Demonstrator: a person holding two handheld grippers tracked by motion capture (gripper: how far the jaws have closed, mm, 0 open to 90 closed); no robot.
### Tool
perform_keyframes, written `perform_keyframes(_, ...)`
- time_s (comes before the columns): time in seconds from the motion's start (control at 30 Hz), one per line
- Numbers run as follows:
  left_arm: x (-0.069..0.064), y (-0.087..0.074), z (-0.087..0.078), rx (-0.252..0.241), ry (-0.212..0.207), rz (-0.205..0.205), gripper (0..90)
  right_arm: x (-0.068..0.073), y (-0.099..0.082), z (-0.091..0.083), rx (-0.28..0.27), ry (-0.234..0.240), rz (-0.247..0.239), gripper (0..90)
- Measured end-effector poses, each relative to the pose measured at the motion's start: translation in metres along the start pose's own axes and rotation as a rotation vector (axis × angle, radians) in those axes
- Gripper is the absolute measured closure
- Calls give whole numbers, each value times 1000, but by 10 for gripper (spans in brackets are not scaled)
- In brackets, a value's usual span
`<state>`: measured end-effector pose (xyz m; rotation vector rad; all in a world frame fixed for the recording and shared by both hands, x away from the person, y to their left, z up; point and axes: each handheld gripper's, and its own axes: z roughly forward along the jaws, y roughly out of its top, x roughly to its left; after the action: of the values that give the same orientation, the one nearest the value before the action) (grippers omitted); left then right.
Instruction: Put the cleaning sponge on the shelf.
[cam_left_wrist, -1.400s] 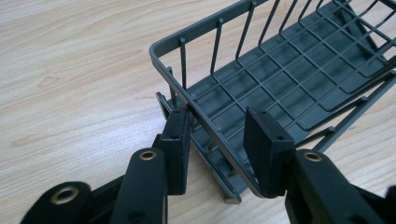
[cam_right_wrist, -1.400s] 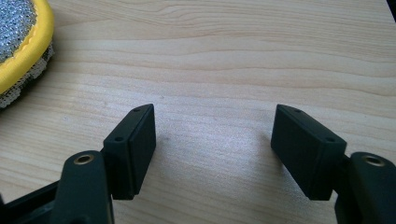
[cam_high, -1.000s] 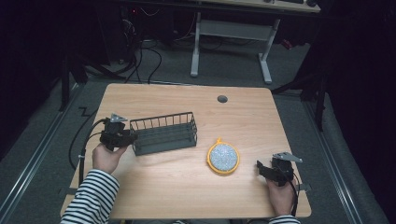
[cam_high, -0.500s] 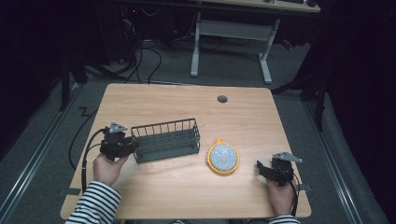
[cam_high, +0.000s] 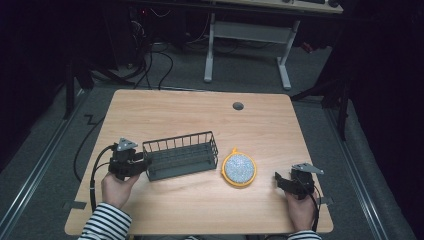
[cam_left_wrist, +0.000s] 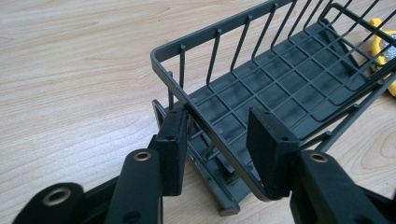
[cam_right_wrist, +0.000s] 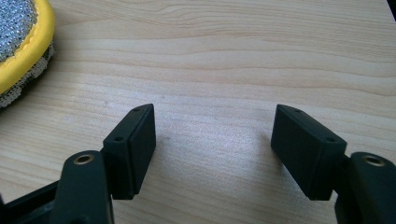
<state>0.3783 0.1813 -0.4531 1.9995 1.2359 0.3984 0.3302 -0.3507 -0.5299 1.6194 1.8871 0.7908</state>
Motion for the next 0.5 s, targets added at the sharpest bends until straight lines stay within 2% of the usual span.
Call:
perform_keyframes(0.13, 1, 1, -1, -9, -8, -7, 513, 0, 0, 0, -3, 1, 0, 310)
perform_keyframes(0.2, 2, 1, -5, -27, -13, -11, 441, 0, 0, 0, -3, 2, 1, 310)
perform_keyframes(0.33, 5, 1, -10, -30, -20, -23, 406, 0, 0, 0, -3, 2, 1, 310)
perform_keyframes(0.5, 9, 1, -18, -64, -19, -38, 387, 0, 0, 0, -3, 2, 1, 310)
